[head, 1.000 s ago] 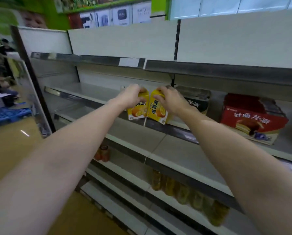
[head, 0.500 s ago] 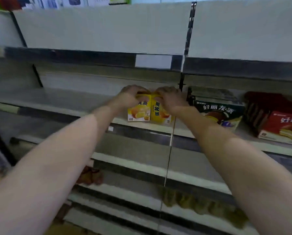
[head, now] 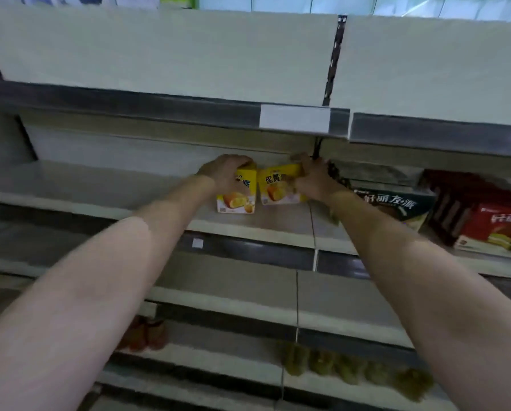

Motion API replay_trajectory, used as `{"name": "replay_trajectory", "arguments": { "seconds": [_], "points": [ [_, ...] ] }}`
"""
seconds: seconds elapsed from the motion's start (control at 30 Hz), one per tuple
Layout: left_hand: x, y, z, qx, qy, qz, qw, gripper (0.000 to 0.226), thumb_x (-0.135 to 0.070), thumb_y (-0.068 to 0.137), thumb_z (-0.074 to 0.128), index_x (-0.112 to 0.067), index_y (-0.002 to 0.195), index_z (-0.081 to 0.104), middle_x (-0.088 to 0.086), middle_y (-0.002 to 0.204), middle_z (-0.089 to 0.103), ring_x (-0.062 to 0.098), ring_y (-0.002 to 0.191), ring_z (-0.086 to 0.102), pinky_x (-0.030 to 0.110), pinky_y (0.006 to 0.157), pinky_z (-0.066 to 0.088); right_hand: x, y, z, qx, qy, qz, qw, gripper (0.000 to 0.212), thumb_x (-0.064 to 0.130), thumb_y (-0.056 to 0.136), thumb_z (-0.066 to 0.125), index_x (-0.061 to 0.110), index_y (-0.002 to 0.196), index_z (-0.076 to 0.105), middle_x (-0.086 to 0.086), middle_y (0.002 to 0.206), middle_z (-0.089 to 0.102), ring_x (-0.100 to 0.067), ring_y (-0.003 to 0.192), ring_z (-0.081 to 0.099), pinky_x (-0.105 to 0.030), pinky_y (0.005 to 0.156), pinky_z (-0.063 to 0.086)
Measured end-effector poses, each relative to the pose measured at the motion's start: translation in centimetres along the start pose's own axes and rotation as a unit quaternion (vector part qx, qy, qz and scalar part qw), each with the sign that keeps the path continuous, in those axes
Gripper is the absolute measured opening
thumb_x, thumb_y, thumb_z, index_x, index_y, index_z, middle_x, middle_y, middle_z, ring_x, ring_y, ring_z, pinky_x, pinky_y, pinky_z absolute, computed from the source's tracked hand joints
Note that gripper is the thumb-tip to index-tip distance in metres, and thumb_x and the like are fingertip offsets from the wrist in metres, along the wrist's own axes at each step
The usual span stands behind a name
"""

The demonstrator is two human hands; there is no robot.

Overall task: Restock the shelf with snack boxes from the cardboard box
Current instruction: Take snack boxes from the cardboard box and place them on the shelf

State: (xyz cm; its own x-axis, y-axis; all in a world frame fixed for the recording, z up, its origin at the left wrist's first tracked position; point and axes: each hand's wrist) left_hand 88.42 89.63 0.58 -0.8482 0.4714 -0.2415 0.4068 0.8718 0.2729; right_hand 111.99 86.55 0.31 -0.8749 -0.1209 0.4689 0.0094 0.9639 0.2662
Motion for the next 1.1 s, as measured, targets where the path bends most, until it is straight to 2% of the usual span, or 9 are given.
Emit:
{"name": "replay_trajectory", "arguments": {
  "seconds": [0.2, 0.27, 0.33, 0.4, 0.47, 0.6, 0.73, 0.9, 1.1],
  "points": [
    [0.1, 0.8, -0.2, 0.018, 0.013, 0.012, 1.000, 0.088, -0.040, 0.076, 0.081, -0.026, 0.150, 0.036, 0.004, 0.148, 0.043, 0.028, 0.132, 0.041, 0.046, 0.105, 0.042, 0.6, 0.9, -0.9, 0.093, 0.020, 0.036, 0.995, 0.056, 0.027, 0.080, 0.078, 0.030, 0.119, 0.038, -0.014, 0.131, 0.047, -0.030, 0.106, 0.055, -0.035, 0.078, 0.050],
    [0.2, 1.2, -0.2, 0.022, 0.005, 0.013, 1.000, 0.095, -0.039, 0.071, 0.085, -0.025, 0.151, 0.034, 0.007, 0.148, 0.041, 0.029, 0.133, 0.039, 0.044, 0.106, 0.041, 0.7, 1.2, -1.4, 0.118, 0.000, 0.027, 0.993, 0.066, 0.026, 0.077, 0.079, 0.024, 0.128, 0.037, -0.011, 0.131, 0.048, -0.027, 0.104, 0.055, -0.031, 0.068, 0.046],
    [0.2, 1.5, -0.5, 0.016, -0.009, 0.021, 1.000, 0.101, -0.037, 0.066, 0.089, -0.021, 0.151, 0.035, 0.009, 0.148, 0.040, 0.029, 0.134, 0.038, 0.039, 0.107, 0.039, 0.9, 1.2, -1.5, 0.123, -0.026, 0.019, 0.992, 0.085, 0.031, 0.081, 0.077, 0.015, 0.147, 0.026, -0.008, 0.144, 0.041, -0.027, 0.119, 0.049, -0.028, 0.073, 0.043],
    [0.1, 1.6, -1.2, -0.004, -0.025, 0.024, 0.999, 0.099, -0.033, 0.063, 0.092, -0.016, 0.147, 0.041, 0.013, 0.139, 0.043, 0.031, 0.127, 0.042, 0.032, 0.102, 0.041, 0.8, 1.2, -1.3, 0.118, -0.043, 0.008, 0.992, 0.096, 0.037, 0.083, 0.076, 0.009, 0.155, 0.019, -0.011, 0.156, 0.030, -0.029, 0.136, 0.039, -0.029, 0.092, 0.042],
    [0.3, 1.4, -2.0, -0.020, -0.045, 0.006, 0.999, 0.090, -0.030, 0.061, 0.092, -0.013, 0.138, 0.050, 0.012, 0.131, 0.045, 0.029, 0.121, 0.044, 0.029, 0.094, 0.041, 1.0, 1.4, -1.1, 0.120, -0.067, -0.004, 0.990, 0.082, 0.039, 0.083, 0.076, 0.007, 0.147, 0.035, -0.013, 0.149, 0.039, -0.027, 0.127, 0.045, -0.031, 0.095, 0.043],
    [1.2, 0.8, -2.7, -0.036, -0.122, -0.067, 0.990, 0.071, -0.029, 0.041, 0.074, -0.012, 0.109, 0.057, 0.008, 0.114, 0.051, 0.029, 0.103, 0.056, 0.028, 0.066, 0.048, 1.5, 1.4, -0.6, 0.115, -0.064, -0.005, 0.991, 0.058, 0.029, 0.082, 0.076, 0.009, 0.130, 0.052, -0.009, 0.124, 0.052, -0.020, 0.098, 0.049, -0.029, 0.074, 0.048],
    [2.6, 0.2, -3.3, -0.045, -0.132, -0.132, 0.981, 0.071, -0.025, 0.064, 0.080, -0.016, 0.128, 0.050, 0.012, 0.125, 0.048, 0.034, 0.108, 0.055, 0.042, 0.081, 0.055, 1.8, 1.3, -0.1, 0.100, -0.051, -0.003, 0.994, 0.049, 0.020, 0.084, 0.071, 0.006, 0.128, 0.053, -0.014, 0.127, 0.053, -0.028, 0.108, 0.054, -0.037, 0.089, 0.051],
    [5.3, -1.3, -3.0, -0.013, -0.226, -0.212, 0.951, 0.055, -0.021, 0.071, 0.074, -0.010, 0.120, 0.050, 0.015, 0.113, 0.059, 0.029, 0.091, 0.060, 0.037, 0.069, 0.053, 2.4, 1.1, 0.5, 0.074, -0.032, 0.000, 0.997, 0.045, 0.021, 0.080, 0.072, 0.009, 0.119, 0.053, -0.011, 0.120, 0.051, -0.028, 0.103, 0.054, -0.031, 0.075, 0.046],
    [6.7, -2.2, -1.9, 0.050, -0.184, -0.241, 0.952, 0.070, -0.010, 0.075, 0.068, -0.015, 0.137, 0.038, 0.016, 0.128, 0.045, 0.037, 0.110, 0.056, 0.049, 0.088, 0.056, 3.3, 0.8, 1.3, 0.075, -0.012, 0.016, 0.997, 0.044, 0.026, 0.080, 0.074, 0.012, 0.118, 0.056, -0.008, 0.114, 0.054, -0.023, 0.097, 0.052, -0.028, 0.068, 0.041]
  ]
}}
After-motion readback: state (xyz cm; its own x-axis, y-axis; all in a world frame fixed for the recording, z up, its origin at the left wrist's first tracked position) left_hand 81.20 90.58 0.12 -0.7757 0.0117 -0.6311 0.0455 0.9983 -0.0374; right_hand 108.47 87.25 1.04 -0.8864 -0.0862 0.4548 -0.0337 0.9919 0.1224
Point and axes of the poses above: each hand's wrist, its own y-axis towards the middle knuckle, its own z-axis out of the palm, x = y × z
